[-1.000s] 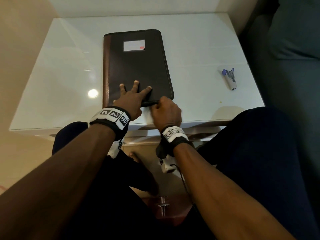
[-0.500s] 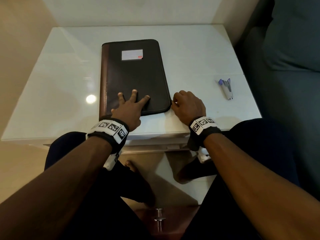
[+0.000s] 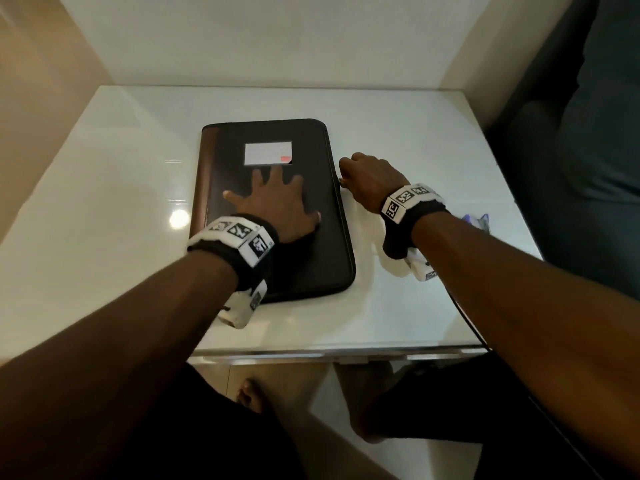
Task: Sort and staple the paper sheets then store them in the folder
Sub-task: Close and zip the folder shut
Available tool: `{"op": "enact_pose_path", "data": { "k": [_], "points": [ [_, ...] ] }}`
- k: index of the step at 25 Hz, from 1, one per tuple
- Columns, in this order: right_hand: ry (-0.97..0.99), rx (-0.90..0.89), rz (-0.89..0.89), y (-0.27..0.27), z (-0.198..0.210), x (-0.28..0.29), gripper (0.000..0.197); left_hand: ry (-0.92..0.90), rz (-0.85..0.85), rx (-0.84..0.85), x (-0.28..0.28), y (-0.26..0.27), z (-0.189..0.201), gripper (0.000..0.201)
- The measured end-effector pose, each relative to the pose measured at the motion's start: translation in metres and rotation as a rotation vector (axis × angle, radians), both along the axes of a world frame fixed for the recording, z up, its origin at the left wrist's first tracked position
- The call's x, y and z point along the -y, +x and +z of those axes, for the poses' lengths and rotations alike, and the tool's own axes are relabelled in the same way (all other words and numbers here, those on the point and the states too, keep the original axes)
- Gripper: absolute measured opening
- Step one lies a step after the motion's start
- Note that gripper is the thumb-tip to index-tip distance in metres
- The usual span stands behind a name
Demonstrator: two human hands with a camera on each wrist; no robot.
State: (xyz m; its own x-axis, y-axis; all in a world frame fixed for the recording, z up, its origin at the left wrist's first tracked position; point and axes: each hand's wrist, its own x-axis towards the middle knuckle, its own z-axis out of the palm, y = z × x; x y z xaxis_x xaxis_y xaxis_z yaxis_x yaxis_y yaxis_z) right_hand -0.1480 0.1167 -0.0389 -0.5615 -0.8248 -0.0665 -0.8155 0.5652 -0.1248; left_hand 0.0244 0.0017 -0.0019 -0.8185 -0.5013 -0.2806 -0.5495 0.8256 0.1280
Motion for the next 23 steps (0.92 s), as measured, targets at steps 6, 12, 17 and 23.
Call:
{"op": "enact_pose_path", "data": {
  "k": [6,12,17,23],
  "points": [
    [0.081,-0.118,0.118,-0.066,0.01,0.064,0.015,0.176,0.068,0.071,0.083,-0.037,-0.021,0.126],
    [0.246,-0.271,0.232,-0.107,0.022,0.111,0.021,0.192,0.046,0.059,0.082,-0.037,-0.029,0.122],
    [0.353,-0.389,0.361,-0.121,0.027,0.134,0.023,0.2,0.051,0.068,0.082,-0.039,-0.03,0.123],
    [0.48,-0.506,0.577,-0.099,0.047,0.197,0.026,0.232,0.04,0.078,0.082,-0.038,-0.029,0.119]
  ]
}}
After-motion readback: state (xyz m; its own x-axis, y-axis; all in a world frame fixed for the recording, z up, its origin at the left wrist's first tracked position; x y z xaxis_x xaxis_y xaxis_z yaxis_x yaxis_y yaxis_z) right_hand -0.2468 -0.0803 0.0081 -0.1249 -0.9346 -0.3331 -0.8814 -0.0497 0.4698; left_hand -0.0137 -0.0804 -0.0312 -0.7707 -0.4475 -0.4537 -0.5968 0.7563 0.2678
